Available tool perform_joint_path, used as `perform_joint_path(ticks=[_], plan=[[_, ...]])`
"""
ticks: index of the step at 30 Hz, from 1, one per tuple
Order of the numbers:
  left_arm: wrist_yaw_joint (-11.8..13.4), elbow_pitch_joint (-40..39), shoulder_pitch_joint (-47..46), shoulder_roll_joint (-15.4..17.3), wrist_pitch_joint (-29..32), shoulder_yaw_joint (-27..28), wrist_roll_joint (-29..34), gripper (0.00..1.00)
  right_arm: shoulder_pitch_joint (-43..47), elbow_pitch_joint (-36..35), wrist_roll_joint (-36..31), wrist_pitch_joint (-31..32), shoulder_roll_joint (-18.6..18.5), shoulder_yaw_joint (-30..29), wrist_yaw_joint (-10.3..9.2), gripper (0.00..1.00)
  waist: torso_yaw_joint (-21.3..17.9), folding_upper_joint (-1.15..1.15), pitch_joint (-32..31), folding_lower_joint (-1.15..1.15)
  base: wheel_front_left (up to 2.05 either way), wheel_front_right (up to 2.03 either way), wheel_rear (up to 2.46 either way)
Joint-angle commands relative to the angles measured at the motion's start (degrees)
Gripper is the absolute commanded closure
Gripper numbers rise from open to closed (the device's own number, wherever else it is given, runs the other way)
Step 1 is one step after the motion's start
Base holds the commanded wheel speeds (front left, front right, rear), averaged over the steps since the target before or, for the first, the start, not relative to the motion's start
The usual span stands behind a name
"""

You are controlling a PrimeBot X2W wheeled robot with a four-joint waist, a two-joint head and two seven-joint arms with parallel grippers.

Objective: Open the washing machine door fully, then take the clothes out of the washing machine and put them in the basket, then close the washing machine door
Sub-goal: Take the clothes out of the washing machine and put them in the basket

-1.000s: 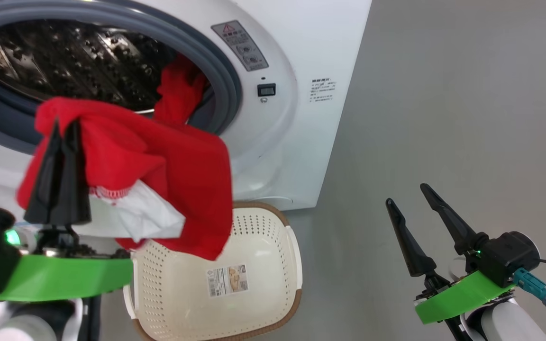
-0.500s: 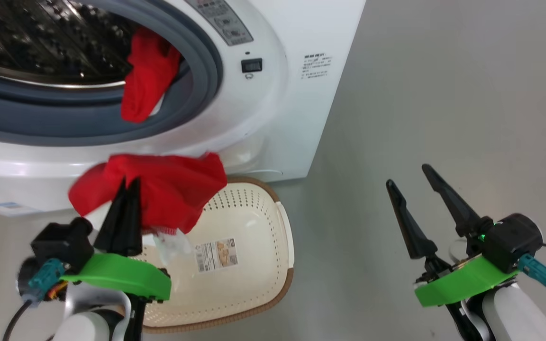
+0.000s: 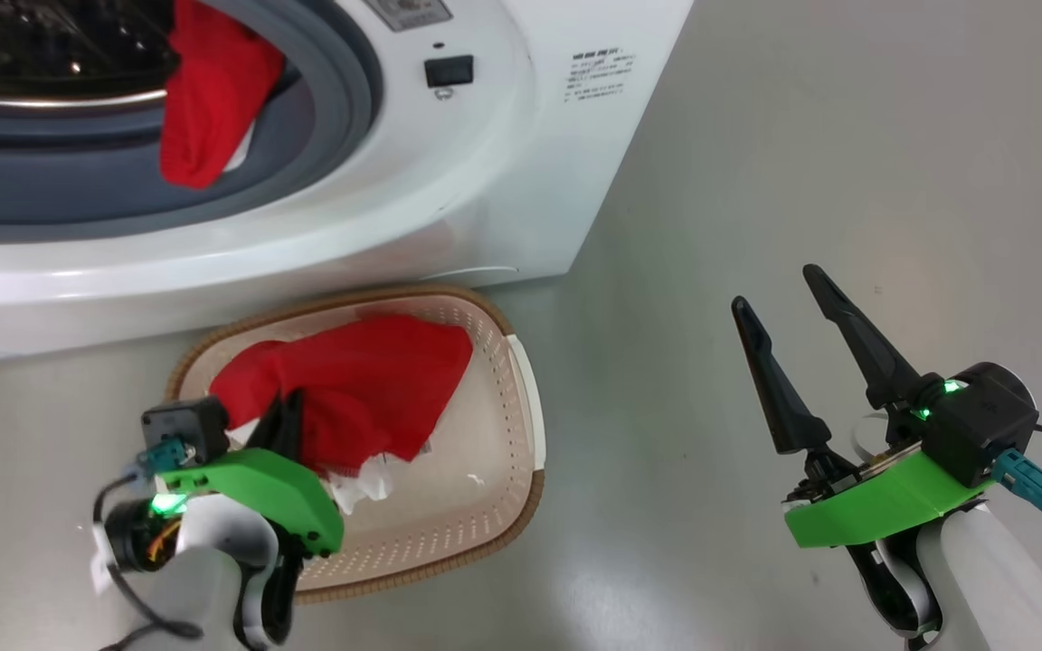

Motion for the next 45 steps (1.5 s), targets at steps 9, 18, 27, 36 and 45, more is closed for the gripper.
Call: perform_joint_path(ticks=[9,18,27,36,45], plan=[[-4.21,17.78,-8.81,-0.46,3.11,1.15,-5.94,1.0,-1.52,-1.64,-0.34,-0.37,0.13,1.08,0.34,0.0,-1.55,0.0,3.98,0.0,0.0,0.0,0.0],[-5.32,32.94,-16.92,-0.73,4.72,0.39,-7.29,1.0,-3.04,-1.69,-0.31,-0.37,0.48,1.8,0.34,0.0,-2.85,0.0,7.42,0.0,0.0,0.0,0.0],[-6.19,39.37,-19.76,-0.84,4.0,0.37,-8.57,1.0,-3.81,-1.21,-0.16,-0.37,1.07,2.25,0.34,0.0,-3.79,0.0,7.87,0.0,0.0,0.0,0.0],[-7.23,40.78,-19.02,-0.94,-1.08,-0.91,-8.59,0.0,-2.82,-0.65,-0.33,-0.37,0.44,1.54,0.34,0.0,-2.6,0.0,4.04,0.0,0.0,0.0,0.0],[-7.47,41.08,-16.41,-1.0,-8.96,-2.34,-8.59,0.0,-0.71,1.19,-0.96,-0.37,0.71,-0.01,0.34,0.0,-0.41,0.0,-2.43,0.0,0.0,0.0,0.0]])
